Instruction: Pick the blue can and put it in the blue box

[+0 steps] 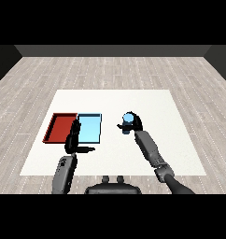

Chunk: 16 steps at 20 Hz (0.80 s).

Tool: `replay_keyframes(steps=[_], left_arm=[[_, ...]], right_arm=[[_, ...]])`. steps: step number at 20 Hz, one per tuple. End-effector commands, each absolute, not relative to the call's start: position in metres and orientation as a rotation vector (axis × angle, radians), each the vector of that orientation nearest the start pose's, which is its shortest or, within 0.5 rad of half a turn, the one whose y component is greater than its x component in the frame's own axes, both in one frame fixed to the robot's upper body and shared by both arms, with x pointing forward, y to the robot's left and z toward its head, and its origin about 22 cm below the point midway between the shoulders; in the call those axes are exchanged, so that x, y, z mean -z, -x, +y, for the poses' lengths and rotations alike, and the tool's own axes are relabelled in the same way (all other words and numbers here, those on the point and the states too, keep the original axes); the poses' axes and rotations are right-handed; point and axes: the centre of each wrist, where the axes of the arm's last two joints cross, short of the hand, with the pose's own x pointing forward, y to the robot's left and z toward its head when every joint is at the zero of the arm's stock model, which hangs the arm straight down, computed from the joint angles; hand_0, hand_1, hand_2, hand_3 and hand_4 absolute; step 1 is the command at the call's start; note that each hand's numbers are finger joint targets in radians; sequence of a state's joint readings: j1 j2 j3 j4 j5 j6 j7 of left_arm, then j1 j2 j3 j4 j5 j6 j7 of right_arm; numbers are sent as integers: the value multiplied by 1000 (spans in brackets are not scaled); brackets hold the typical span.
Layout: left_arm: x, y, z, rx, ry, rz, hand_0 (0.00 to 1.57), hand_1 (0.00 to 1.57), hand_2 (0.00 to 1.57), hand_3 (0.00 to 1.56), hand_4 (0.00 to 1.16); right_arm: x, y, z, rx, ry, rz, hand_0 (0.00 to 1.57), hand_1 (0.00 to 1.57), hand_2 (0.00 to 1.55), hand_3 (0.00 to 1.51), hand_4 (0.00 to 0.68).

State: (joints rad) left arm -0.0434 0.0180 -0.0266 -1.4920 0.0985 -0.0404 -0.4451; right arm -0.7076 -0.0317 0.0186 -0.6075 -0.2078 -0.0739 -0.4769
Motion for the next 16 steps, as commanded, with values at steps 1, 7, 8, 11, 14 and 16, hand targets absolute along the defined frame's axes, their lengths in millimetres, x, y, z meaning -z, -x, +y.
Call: replay_keyframes(steps=[1,7,8,11,14,16], left_arm=[[14,-258,202,-2,152,-1924,0,0,0,0,0],[8,-261,192,17,249,-1882,0,0,0,0,0],[8,-262,191,17,249,-1881,0,0,0,0,0],[11,-260,195,11,247,-1882,0,0,0,0,0],[14,-254,186,50,229,-1853,0,0,0,0,0],[-2,-287,165,73,258,-1857,0,0,0,0,0]], right_arm=[[3,-391,-154,-72,-171,-1784,1493,1493,1451,1405,648],[-29,-379,-137,-102,-205,-1880,1432,1432,1451,1424,661],[-25,-377,-125,-109,-233,-1859,1429,1429,1451,1423,660],[-29,-366,-134,-118,-236,-1893,1431,1431,1437,1412,654],[-29,-345,-127,-115,-244,-1891,1431,1431,1437,1412,654],[-35,-360,-108,-100,-217,-1876,1431,1431,1437,1412,654]])
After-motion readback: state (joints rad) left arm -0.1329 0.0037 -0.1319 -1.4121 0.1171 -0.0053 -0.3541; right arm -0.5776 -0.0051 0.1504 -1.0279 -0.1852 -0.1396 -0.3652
